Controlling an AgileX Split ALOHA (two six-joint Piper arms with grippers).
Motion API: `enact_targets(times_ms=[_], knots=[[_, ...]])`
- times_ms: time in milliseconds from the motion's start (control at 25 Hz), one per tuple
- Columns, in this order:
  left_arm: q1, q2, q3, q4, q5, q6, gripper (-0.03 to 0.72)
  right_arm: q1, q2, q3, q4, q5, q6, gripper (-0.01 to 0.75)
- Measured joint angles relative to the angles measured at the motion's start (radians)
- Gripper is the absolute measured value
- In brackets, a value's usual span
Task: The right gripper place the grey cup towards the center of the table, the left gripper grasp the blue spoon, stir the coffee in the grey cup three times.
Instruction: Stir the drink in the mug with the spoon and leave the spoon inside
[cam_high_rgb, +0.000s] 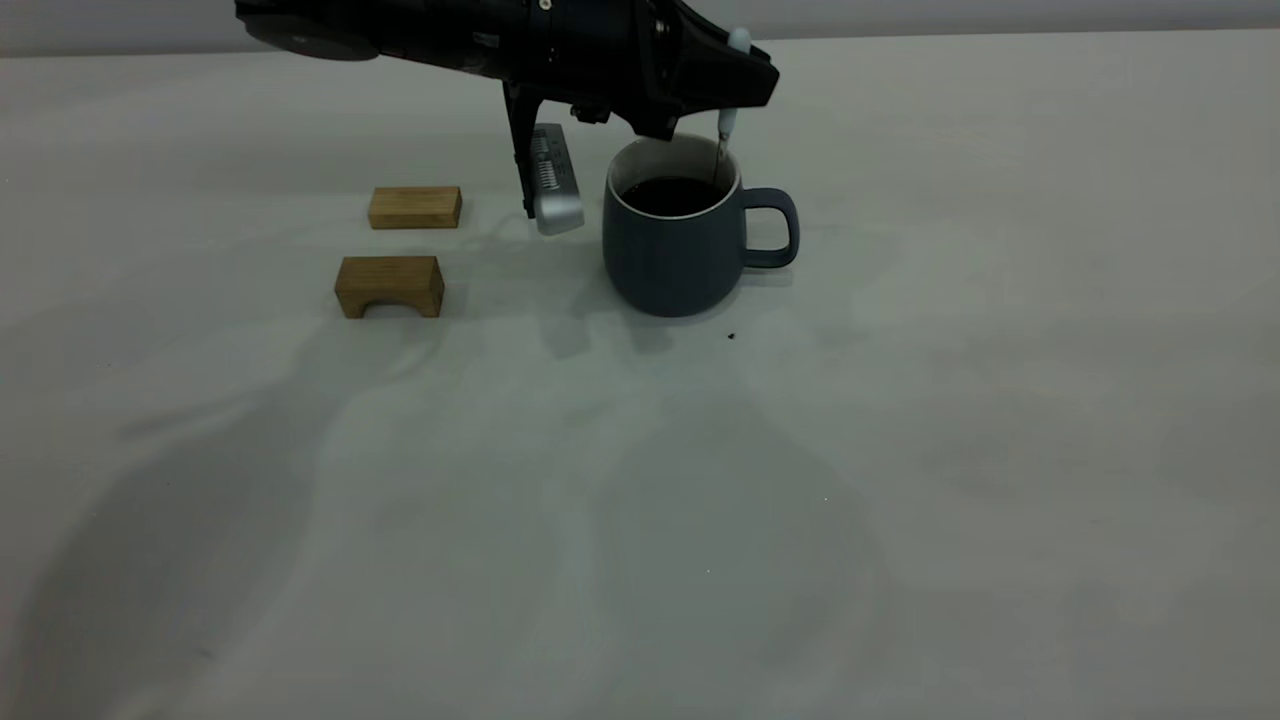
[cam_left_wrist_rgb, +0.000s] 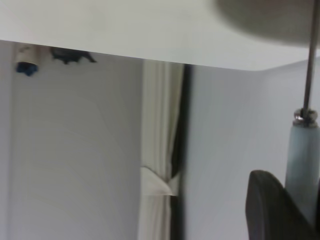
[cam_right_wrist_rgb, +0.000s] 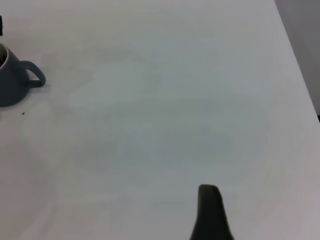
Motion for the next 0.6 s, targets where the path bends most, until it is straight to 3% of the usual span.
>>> enact_targets(times_ms=[240,600], knots=[[0.051,0.000,-0.001,0.131,0.017,0.001,0.121,0.000,0.000,0.000,0.000,0.000,0.000,0.592],[0.075,0.003,-0.004,0.150,0.031,0.002,0.121,0.000,0.000,0.000,0.000,0.000,0.000,0.592]])
